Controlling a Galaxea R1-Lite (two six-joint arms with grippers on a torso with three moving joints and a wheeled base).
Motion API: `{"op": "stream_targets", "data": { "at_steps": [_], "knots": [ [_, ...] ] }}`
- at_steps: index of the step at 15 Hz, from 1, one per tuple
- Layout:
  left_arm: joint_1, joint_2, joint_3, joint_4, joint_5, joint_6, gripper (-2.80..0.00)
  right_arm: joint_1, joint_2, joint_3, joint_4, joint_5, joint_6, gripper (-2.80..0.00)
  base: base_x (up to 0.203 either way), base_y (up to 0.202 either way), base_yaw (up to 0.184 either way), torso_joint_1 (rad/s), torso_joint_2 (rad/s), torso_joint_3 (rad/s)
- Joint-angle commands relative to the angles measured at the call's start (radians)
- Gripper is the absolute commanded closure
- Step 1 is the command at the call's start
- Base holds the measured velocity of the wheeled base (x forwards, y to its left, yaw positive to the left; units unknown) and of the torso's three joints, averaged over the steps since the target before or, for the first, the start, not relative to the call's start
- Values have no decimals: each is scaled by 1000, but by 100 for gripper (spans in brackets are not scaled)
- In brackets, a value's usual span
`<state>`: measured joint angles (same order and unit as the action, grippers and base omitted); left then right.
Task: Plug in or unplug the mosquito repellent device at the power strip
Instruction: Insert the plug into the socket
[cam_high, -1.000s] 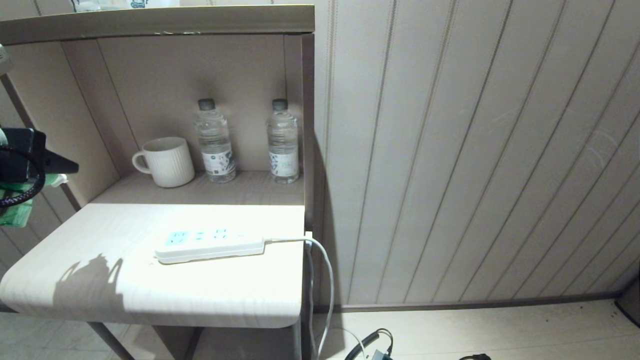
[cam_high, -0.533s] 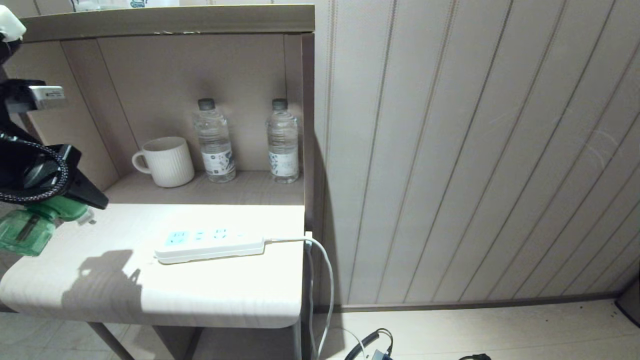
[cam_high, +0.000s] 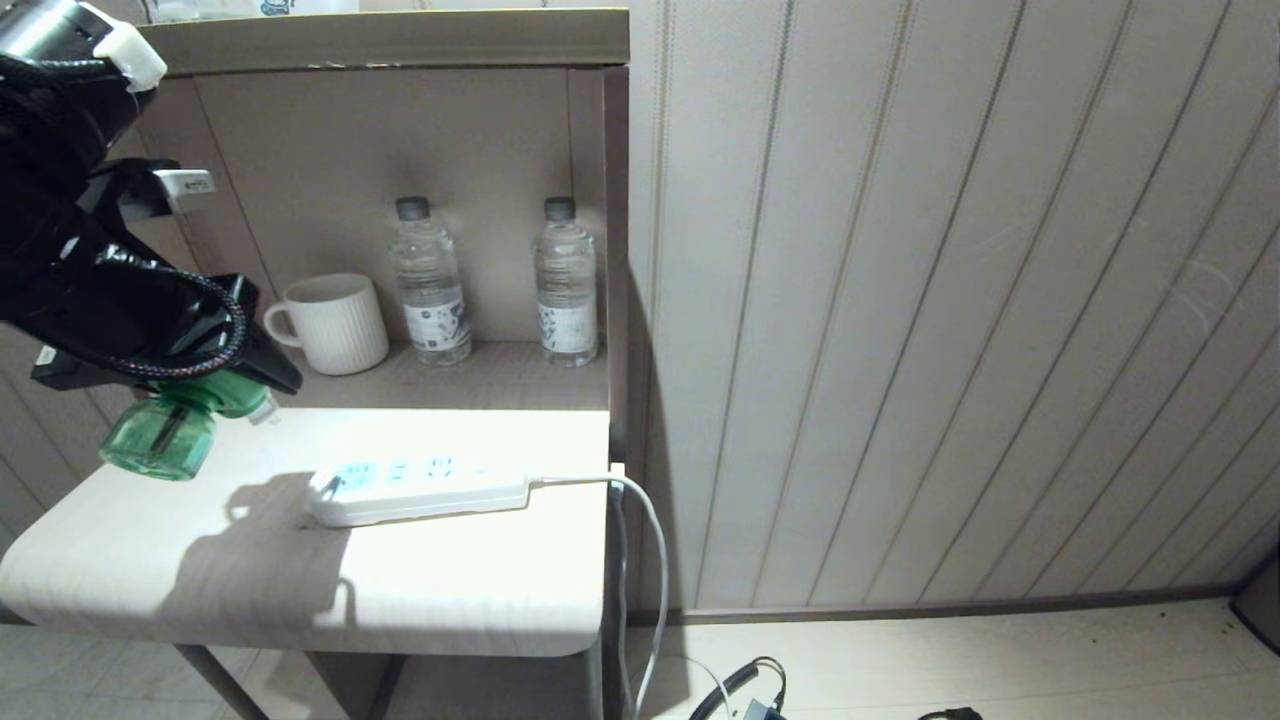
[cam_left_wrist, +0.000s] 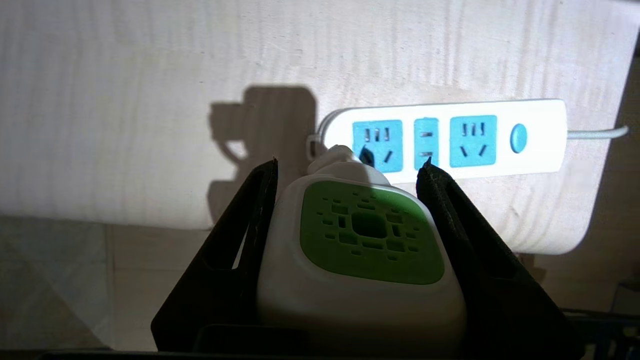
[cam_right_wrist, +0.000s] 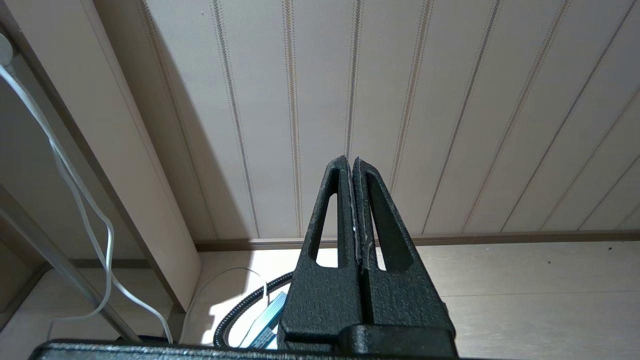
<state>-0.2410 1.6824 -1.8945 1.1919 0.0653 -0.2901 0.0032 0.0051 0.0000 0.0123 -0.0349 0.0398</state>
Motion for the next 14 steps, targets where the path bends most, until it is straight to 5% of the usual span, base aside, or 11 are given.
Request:
{"op": "stream_targets", "data": {
  "at_steps": [1, 14],
  "knots": [
    [-46, 6, 1, 6, 1, -15, 0, 0, -1, 0, 0, 0, 0, 0, 0, 0, 0, 0, 0, 0],
    [-73, -71, 5, 55, -35, -57, 0, 0, 1, 0, 0, 0, 0, 0, 0, 0, 0, 0, 0, 0]
  ]
}}
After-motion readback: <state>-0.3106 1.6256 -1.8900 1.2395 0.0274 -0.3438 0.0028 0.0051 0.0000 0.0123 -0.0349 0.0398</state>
